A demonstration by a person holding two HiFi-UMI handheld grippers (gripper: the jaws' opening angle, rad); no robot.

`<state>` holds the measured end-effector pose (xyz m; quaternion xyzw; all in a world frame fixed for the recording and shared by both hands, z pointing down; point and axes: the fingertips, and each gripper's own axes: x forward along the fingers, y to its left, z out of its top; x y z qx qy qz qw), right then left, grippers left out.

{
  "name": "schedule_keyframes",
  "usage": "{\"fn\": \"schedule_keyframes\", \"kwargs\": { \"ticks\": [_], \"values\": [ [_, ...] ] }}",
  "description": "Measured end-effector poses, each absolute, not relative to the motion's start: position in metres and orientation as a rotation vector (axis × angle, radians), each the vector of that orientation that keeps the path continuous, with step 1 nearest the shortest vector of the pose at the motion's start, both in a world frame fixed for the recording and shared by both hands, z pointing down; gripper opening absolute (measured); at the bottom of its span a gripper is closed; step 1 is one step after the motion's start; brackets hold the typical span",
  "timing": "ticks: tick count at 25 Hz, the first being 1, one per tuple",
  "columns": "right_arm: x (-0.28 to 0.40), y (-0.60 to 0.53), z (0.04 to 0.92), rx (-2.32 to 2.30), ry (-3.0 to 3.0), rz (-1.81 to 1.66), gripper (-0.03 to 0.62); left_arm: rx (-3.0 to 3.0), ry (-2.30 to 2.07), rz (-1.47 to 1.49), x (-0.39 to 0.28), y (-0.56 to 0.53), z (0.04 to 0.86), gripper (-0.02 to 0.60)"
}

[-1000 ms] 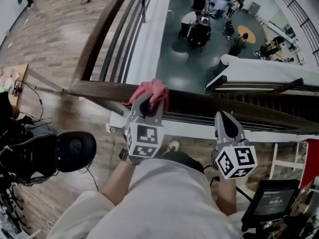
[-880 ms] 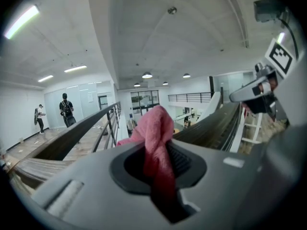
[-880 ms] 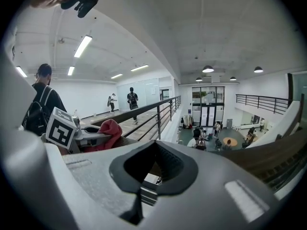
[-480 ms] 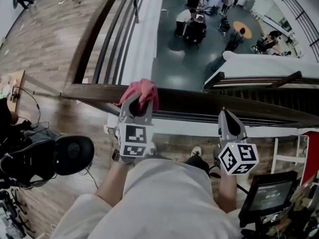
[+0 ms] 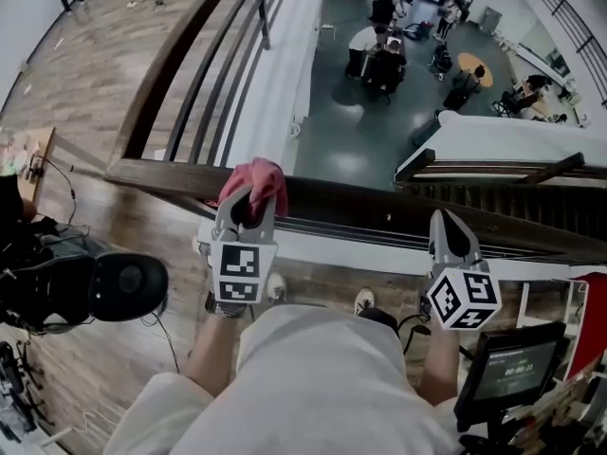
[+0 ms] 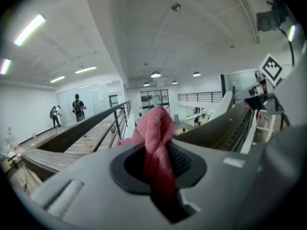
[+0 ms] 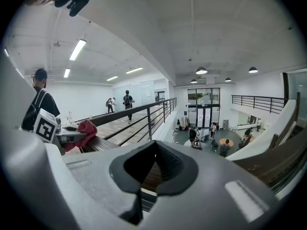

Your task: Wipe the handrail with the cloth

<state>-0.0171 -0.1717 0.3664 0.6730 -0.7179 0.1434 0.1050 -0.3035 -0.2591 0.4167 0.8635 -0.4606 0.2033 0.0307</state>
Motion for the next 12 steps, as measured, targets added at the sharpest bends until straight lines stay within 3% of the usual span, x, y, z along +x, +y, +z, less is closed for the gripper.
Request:
{"fn": "schedule_keyframes", "kwargs": {
  "ticks": [12],
  "values": [
    [0.041, -0.169, 0.378, 2.012, -2.102, 0.424, 0.002, 2.663, -1.412, 0.651, -0.248, -0.244, 0.421, 0.077]
  ]
}}
